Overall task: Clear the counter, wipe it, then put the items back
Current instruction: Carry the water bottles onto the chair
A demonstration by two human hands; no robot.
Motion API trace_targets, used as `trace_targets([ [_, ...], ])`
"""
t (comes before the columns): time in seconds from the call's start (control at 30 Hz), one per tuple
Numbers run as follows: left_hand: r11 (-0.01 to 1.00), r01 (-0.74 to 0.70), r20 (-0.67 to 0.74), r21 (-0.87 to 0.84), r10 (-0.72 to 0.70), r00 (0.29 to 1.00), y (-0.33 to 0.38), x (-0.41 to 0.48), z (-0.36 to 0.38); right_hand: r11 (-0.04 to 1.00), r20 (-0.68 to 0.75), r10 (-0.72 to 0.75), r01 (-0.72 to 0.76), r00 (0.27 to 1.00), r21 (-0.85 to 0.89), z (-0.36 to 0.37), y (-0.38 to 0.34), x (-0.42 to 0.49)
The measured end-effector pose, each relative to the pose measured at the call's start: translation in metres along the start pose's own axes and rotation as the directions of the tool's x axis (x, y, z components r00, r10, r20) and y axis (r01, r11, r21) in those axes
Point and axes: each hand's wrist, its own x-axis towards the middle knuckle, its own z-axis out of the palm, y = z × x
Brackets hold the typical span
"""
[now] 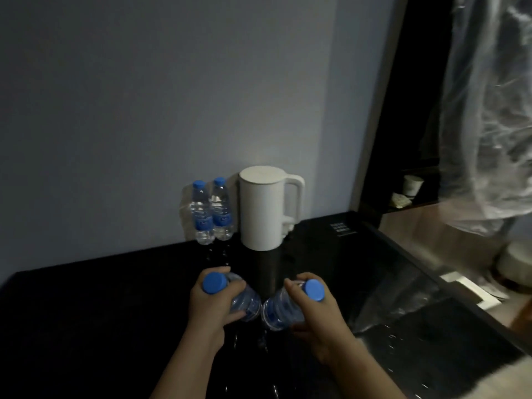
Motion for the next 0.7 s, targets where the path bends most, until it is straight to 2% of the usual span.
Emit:
trace_targets([
  [0.13,0.998,-0.002,0.049,-0.07,0.006,0.999,-0.019,-0.072,0.068,0.997,-0.078,-0.077,0.077,0.994,-0.005,-0.096,-0.017,-0.048],
  [0.33,0.979,0.103,0.124,-0.175,-0.082,0.989,-0.052,-0.159,0.168,0.993,-0.237,-0.113,0.116,0.965,0.001,-0.219,-0.033,-0.09],
  [0.7,0.985,0.135,0.318,-0.106,-0.095,0.943,-0.087,-0.189,0.335,0.986,-0.437,-0.128,0.163,0.891,0.044,-0.382,-0.057,-0.081],
])
